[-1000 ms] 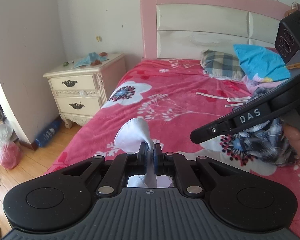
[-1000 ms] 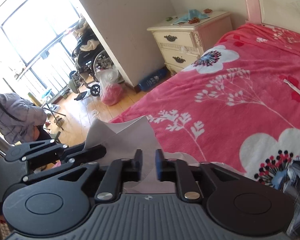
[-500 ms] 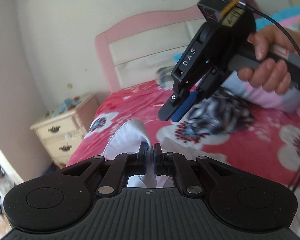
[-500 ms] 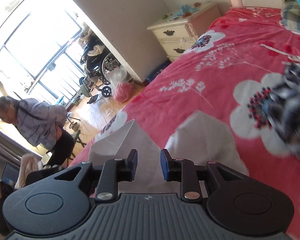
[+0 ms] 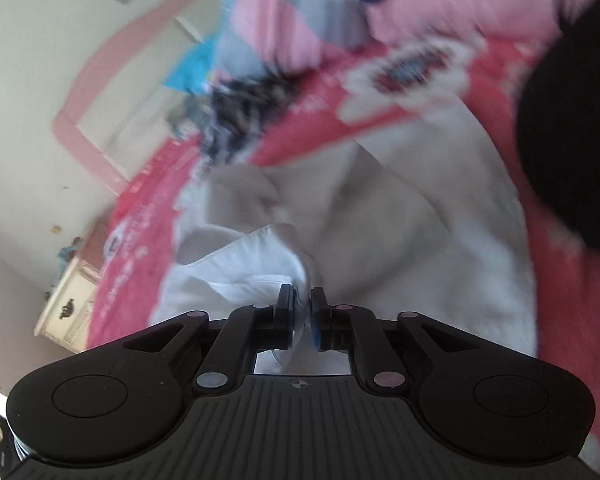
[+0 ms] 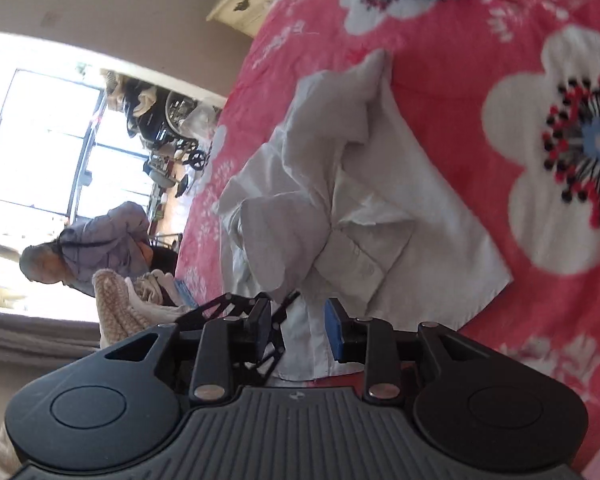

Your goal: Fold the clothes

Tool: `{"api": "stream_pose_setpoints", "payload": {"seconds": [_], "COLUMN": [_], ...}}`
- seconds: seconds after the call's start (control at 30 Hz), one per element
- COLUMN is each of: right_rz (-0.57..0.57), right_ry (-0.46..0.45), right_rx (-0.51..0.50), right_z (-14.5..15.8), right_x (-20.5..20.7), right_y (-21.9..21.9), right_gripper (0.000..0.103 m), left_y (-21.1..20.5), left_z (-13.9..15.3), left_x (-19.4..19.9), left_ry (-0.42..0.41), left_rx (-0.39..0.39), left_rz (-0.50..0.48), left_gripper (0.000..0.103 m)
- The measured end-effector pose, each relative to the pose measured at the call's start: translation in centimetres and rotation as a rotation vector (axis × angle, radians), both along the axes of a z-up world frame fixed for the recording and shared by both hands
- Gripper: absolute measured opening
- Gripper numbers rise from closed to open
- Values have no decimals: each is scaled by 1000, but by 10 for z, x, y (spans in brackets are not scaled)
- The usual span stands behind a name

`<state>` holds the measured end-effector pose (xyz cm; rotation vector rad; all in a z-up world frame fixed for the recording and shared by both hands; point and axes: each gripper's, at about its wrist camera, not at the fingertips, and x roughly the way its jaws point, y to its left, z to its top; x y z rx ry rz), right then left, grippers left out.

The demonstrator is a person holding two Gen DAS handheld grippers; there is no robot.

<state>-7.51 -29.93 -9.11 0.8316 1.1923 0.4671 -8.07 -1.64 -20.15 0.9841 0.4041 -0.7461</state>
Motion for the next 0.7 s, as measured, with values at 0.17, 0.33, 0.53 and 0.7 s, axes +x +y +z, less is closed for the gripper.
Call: {"api": "stream_pose_setpoints", "payload": {"seconds": [0.17,0.33,0.53,0.7], "right_rz": [-53,-97,-86,-94], "right_ry": [4,19,-3,-31], "right_rx": [63,110,64,8], "right_z": [-14,-22,-16,-11], "right_x": [19,48,70,49], "right_y": [20,40,67,62], "right_gripper": [56,65,69,70], "left_y": [8,20,55,73], "left_z": [11,43,64,65], "left_x": [-23,-24,-19,18], "left_ry": [95,206,379,508], "left_rx": [-27,-152,-619,-891], "left_rz": [61,239,644,809], "left_gripper": [30,40,58,61]}}
